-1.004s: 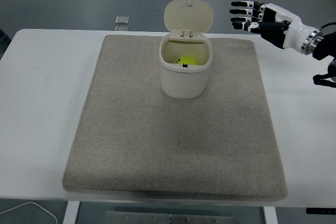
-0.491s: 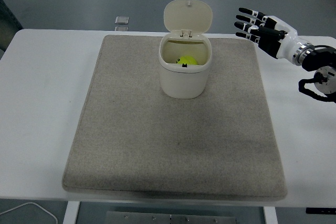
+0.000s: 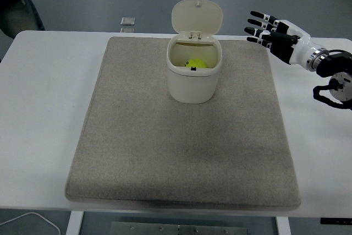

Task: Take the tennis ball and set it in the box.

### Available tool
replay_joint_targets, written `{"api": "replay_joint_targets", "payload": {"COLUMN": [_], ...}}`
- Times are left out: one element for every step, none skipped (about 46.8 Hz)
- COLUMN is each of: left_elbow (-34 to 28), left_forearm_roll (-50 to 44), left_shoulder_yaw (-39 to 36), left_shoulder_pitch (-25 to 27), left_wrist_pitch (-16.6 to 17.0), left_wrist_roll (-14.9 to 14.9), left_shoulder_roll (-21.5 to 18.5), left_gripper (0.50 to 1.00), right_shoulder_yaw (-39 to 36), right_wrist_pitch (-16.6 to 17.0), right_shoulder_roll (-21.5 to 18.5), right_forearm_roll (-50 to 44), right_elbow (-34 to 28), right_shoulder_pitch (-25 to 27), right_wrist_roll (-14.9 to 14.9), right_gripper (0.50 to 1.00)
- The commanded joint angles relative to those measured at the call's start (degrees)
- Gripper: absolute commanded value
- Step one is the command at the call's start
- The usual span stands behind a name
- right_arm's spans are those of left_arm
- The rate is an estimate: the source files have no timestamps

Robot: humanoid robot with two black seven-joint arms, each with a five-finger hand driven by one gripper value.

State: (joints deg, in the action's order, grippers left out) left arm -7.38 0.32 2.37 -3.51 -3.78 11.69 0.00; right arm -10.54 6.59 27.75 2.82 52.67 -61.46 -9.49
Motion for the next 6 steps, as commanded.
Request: {"api": "replay_joint_targets", "payload": {"left_elbow": [0.0, 0.0, 0.0, 0.0, 0.0, 0.0], "left_forearm_roll": [0.0, 0.0, -0.1, -0.1, -0.1, 0.0], "left_shoulder_yaw": [0.0, 0.0, 0.0, 0.0, 0.0, 0.0], "left_shoulder_pitch": [0.0, 0.0, 0.0, 0.0, 0.0, 0.0], "left_wrist_pitch": [0.0, 0.0, 0.0, 0.0, 0.0, 0.0], "left_wrist_roll": [0.0, 0.0, 0.0, 0.0, 0.0, 0.0], "left_shoulder_roll": [0.0, 0.0, 0.0, 0.0, 0.0, 0.0], "left_gripper": [0.992, 0.992, 0.992, 0.992, 0.992, 0.992], "right_shoulder_yaw": [0.0, 0.0, 0.0, 0.0, -0.1, -0.1], "right_wrist_pitch": [0.0, 0.0, -0.1, -0.1, -0.1, -0.1], "right_shoulder_roll": [0.1, 0.1, 0.2, 0.1, 0.1, 0.1], "right_forearm_roll": [0.0, 0.0, 0.0, 0.0, 0.0, 0.0], "right_elbow": [0.0, 0.0, 0.0, 0.0, -0.1, -0.2], "right_shoulder_pitch": [0.0, 0.0, 0.0, 0.1, 0.1, 0.1], "right_wrist_roll": [0.0, 0.0, 0.0, 0.0, 0.0, 0.0], "right_gripper": [0.926, 0.926, 0.926, 0.926, 0.926, 0.926]}}
